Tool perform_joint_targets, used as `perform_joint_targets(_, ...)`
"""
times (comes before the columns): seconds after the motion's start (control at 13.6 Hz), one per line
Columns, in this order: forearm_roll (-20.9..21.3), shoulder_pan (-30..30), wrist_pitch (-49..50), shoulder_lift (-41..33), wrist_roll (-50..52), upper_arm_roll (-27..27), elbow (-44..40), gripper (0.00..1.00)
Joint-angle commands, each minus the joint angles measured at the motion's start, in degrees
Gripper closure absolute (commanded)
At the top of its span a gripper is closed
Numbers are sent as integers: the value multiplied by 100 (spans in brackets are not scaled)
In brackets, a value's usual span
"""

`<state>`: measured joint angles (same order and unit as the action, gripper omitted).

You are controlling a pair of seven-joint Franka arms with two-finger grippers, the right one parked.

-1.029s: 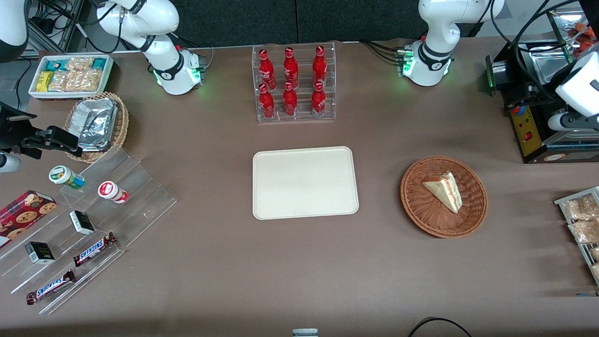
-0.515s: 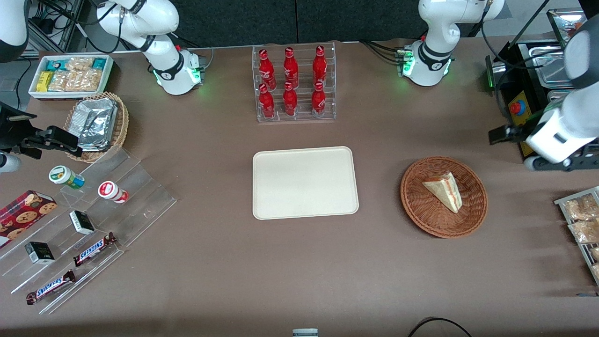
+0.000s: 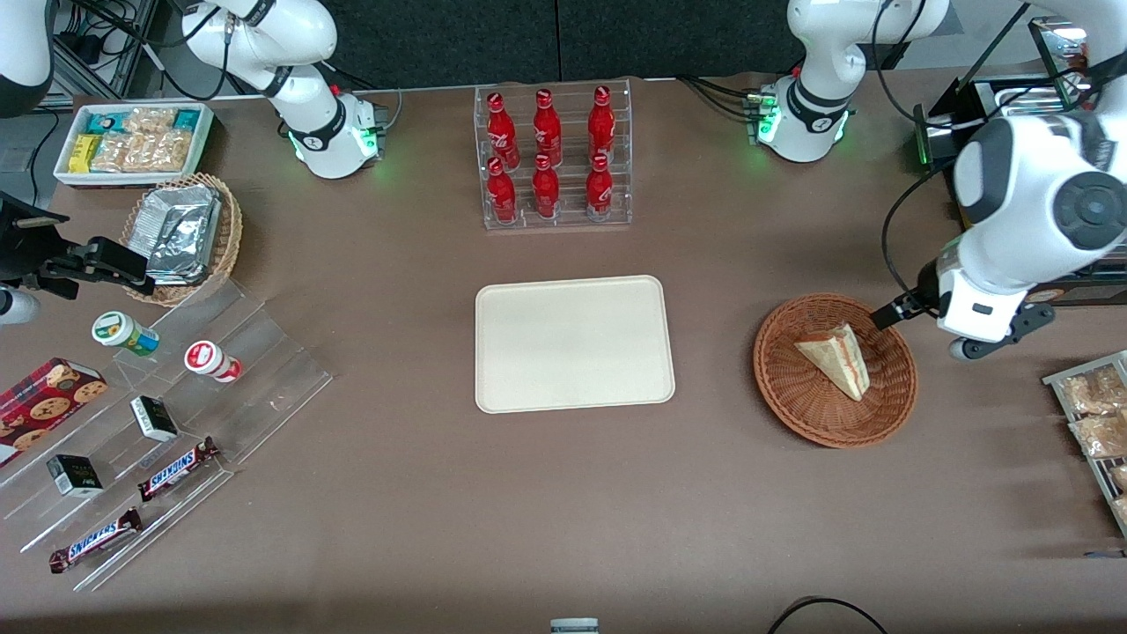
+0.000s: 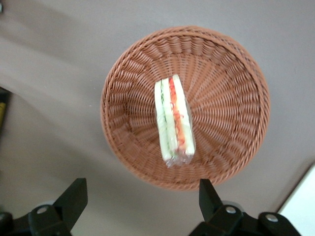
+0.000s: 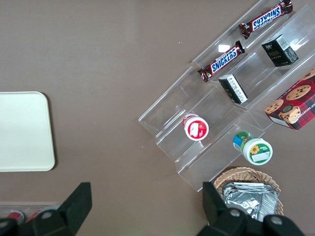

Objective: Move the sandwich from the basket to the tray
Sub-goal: 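Lower the open left gripper around the sandwich and close it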

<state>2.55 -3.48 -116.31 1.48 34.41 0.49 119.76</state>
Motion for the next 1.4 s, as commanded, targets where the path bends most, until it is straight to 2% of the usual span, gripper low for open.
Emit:
perform_joint_targets(0.0,8,-39,-873,-315,1047,-75,802,0)
perform_joint_targets(0.15,8,-100,-1199,-244,1296,-84,1012,0)
perform_joint_targets(0.37,8,-109,-2243,-192,1463,-84,1610,0)
perform_joint_targets(0.74,8,-232,-3036,308,1876,-93,1673,0)
perform_joint_targets(1.32,52,-329,-3178,599,1868,-67,1673,0)
